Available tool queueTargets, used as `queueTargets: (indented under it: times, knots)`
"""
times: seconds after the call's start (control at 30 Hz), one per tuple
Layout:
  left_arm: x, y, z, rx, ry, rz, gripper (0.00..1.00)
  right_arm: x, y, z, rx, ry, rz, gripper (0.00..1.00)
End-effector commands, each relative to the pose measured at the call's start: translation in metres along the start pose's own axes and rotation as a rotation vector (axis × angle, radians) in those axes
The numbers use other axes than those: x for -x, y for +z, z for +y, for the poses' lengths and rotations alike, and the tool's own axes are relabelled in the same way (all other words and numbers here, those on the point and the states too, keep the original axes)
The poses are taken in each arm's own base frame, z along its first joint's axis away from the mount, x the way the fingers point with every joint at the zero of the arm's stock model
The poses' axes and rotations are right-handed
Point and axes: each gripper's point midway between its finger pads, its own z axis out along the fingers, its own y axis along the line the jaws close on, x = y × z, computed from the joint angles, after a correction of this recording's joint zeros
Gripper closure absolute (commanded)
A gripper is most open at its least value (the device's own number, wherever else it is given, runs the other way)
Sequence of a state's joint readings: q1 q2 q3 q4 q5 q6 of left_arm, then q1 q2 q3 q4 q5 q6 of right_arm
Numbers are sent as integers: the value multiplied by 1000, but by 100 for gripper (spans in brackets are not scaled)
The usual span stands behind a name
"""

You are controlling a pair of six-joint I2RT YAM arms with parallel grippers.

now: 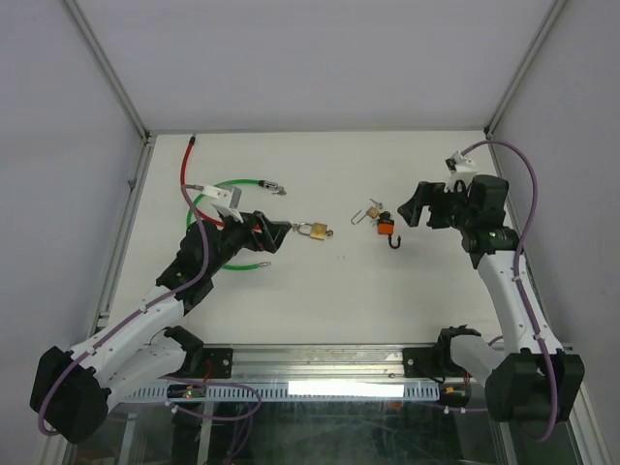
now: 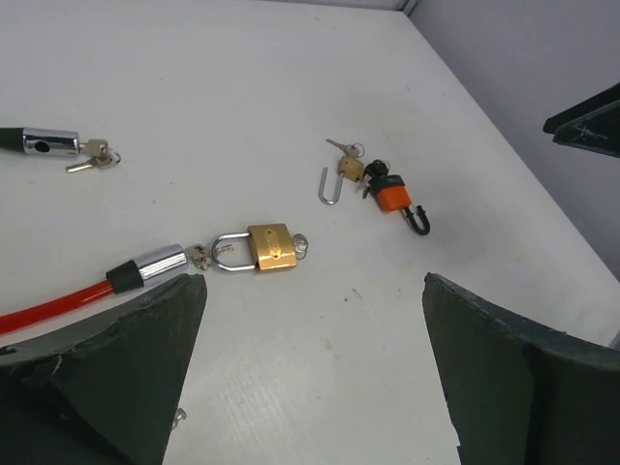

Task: Lock with the key
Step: Pick up the lock from the center of the board.

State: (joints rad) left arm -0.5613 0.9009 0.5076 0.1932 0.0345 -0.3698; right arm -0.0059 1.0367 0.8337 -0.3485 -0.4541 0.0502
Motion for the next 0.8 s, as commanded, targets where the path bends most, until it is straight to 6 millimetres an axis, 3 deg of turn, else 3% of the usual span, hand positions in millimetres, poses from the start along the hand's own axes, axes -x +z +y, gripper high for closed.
queueTargets:
  times: [0.0,0.23,0.4,0.63,0.77]
  knots:
    - [29,-9,-25,-108,-44,-99,1,43,-21,12,-12,11,-124,0]
    - [50,-16,-40,-167,-43,-151,1,60,-34,26,23,8,-178,0]
    - [60,-14,-39,-150,6,-166,1,64,-39,35,71,-35,-194,0]
    - [73,-10,-22,-48,124,-181,1,54,-39,65,255,-166,-162,0]
    - [70,-1,-4,35,187,-161,1,40,-37,83,372,-274,-126,0]
